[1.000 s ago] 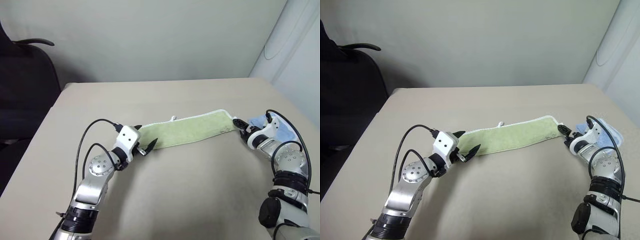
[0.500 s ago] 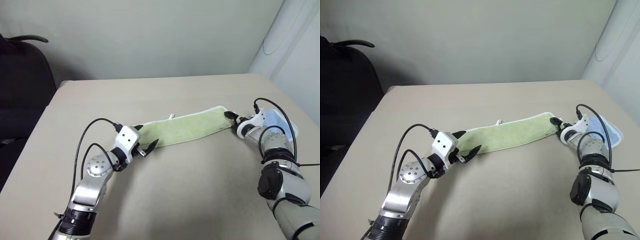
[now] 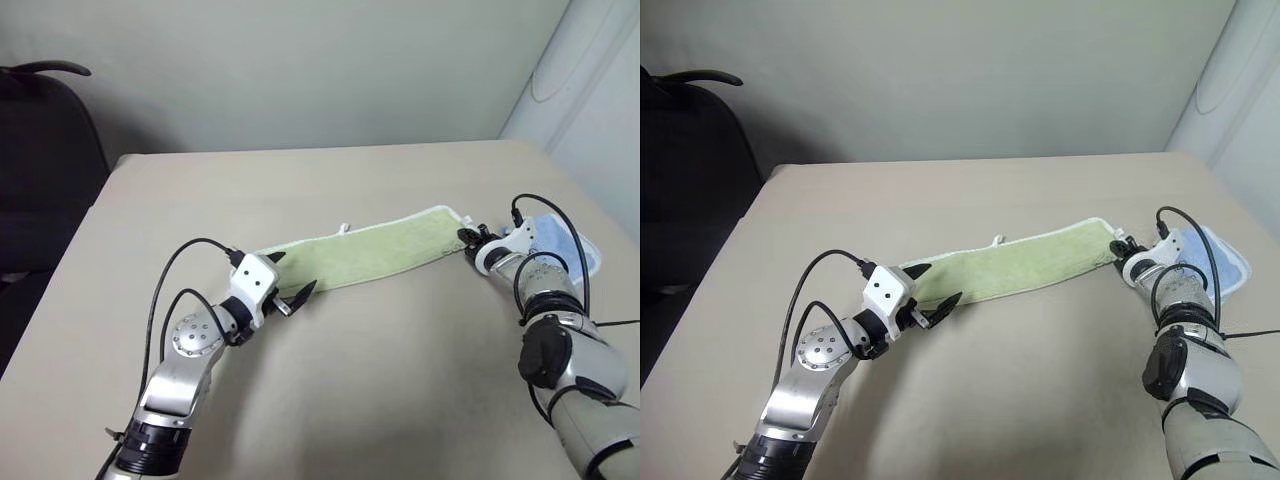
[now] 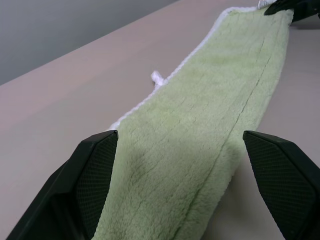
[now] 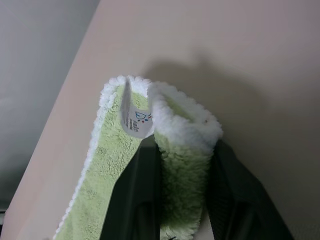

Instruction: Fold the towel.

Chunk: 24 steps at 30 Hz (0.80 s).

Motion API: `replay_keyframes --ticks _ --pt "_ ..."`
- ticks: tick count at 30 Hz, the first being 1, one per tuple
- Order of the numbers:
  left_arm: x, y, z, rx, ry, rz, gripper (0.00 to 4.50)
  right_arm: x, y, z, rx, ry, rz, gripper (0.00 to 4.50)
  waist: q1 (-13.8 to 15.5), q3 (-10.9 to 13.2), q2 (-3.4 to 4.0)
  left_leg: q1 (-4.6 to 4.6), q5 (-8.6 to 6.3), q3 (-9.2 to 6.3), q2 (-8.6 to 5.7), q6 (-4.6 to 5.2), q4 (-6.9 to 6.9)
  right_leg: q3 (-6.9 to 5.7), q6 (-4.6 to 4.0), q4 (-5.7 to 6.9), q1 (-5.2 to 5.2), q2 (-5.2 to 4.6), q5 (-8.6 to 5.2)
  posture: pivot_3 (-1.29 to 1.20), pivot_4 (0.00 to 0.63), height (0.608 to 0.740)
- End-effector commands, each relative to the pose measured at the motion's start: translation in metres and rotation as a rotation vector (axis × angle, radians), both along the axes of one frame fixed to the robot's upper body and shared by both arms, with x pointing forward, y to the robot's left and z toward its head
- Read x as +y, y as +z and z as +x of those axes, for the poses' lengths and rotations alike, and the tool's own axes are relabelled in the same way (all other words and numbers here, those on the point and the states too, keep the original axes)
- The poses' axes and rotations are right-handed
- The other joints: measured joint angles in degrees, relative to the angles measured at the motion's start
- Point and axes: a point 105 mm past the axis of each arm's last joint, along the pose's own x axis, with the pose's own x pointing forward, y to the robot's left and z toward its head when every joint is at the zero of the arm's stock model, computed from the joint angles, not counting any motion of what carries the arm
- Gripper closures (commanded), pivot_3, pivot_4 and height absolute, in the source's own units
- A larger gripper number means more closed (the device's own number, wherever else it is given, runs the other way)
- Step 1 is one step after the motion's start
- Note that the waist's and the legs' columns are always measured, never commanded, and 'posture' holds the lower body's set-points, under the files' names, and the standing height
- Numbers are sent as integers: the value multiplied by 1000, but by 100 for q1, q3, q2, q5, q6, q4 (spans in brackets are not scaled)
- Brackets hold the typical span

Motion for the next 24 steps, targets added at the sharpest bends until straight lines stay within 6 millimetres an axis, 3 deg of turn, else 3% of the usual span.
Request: replay_keyframes --ticks 1,8,11,15,18,20,24 --pt "-2 12 -1 -47 -8 -4 159 -26 23 -3 -102 -35 -83 4429 35 8 -1 -3 0 -2 0 0 0 -2 -1 -1 -1 0 0 0 150 740" --pt "-1 11 1 -44 -10 -1 159 -38 54 -8 -227 -1 -246 4472 81 79 32 -36 7 -3 0 -13 -14 -1 -3 0 -37 0 -2 0 150 740" --pt "-1 12 1 -43 -14 0 159 -18 78 -9 -346 119 -449 4472 69 124 54 -39 8 2 0 -14 -16 2 -3 0 -45 1 -1 0 150 740" --pt "-1 11 1 -40 -18 -2 159 32 97 -23 -547 369 -871 4472 66 143 57 -49 11 -4 1 -15 -16 -2 -1 -2 -52 1 -1 0 150 740" --pt "-1 11 1 -38 -18 -4 159 74 89 -43 -675 607 -1117 4472 48 146 54 -50 11 -8 3 -15 -14 -3 0 -6 -51 1 0 0 150 740" --pt "0 11 1 -37 -16 -8 159 100 71 -59 -736 791 -1280 4472 49 149 48 -51 11 -9 4 -15 -15 -4 1 -7 -50 1 0 0 150 740" --pt "-2 10 0 -36 -13 -16 159 128 33 -77 -782 1003 -1460 4472 44 156 37 -51 11 -13 7 -14 -13 -5 3 -10 -48 0 2 0 150 740"
